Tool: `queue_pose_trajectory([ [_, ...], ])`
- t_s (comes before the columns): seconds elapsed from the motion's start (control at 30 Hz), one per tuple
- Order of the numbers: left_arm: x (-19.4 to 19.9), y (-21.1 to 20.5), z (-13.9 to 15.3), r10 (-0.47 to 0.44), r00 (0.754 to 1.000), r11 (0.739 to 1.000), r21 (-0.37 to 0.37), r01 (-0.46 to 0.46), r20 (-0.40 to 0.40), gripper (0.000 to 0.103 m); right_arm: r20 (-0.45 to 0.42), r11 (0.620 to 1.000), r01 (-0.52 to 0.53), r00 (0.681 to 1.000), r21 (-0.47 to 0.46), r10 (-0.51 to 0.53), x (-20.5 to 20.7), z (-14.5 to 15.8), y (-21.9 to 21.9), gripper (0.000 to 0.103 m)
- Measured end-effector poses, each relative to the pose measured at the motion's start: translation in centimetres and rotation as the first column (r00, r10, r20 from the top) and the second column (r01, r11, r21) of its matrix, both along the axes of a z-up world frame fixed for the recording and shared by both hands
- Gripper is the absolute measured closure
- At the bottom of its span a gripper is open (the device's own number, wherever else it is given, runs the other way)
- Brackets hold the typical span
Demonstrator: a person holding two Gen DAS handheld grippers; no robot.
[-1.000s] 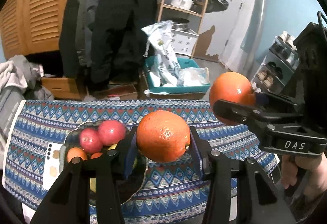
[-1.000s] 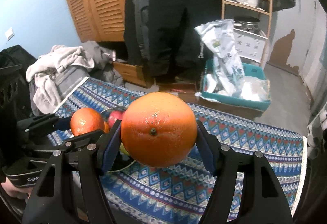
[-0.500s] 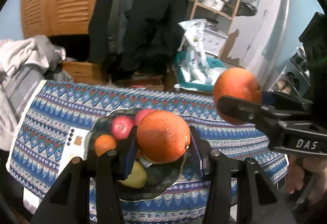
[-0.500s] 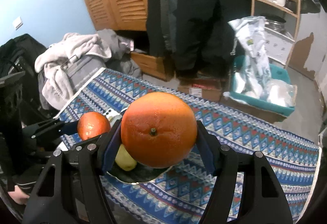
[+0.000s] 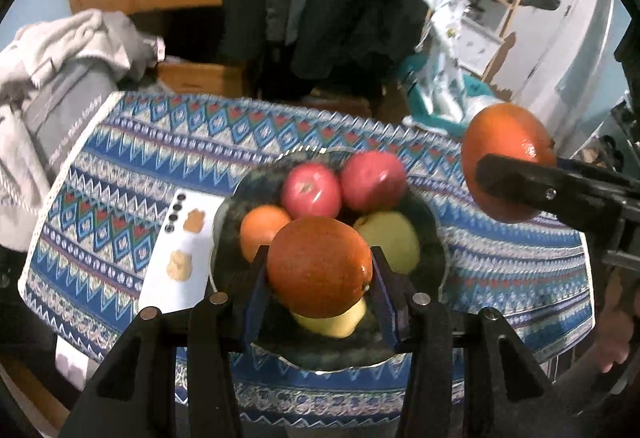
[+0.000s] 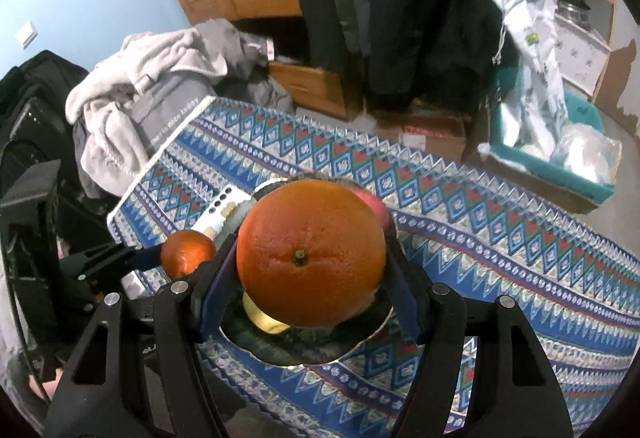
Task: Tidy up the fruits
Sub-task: 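Lower both oranges into the bowl and open both tools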
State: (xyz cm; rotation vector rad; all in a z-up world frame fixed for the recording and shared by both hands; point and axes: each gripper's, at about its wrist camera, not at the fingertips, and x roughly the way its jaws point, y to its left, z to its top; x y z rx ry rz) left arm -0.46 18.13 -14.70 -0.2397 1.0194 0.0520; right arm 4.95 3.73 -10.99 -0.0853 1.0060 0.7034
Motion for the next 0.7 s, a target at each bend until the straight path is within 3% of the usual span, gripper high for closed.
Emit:
queue_pose_trajectory([
  [0.3, 0.3, 1.0, -3.3, 0.025, 0.992, 1.0, 0.007, -0.024, -0.12, 0.055, -0.049, 0.998, -0.03, 0.998, -0.062, 0.027, -0.1, -3.4, 1.3, 0.034],
  [0.7, 0.2, 1.7, -3.8, 0.045, 0.986, 0.999, 0.011, -0.044, -0.162, 0.053, -0.169, 0.994, -0.066, 0.984, -0.085, 0.051, -0.5, -7.4, 2.0, 0.034],
])
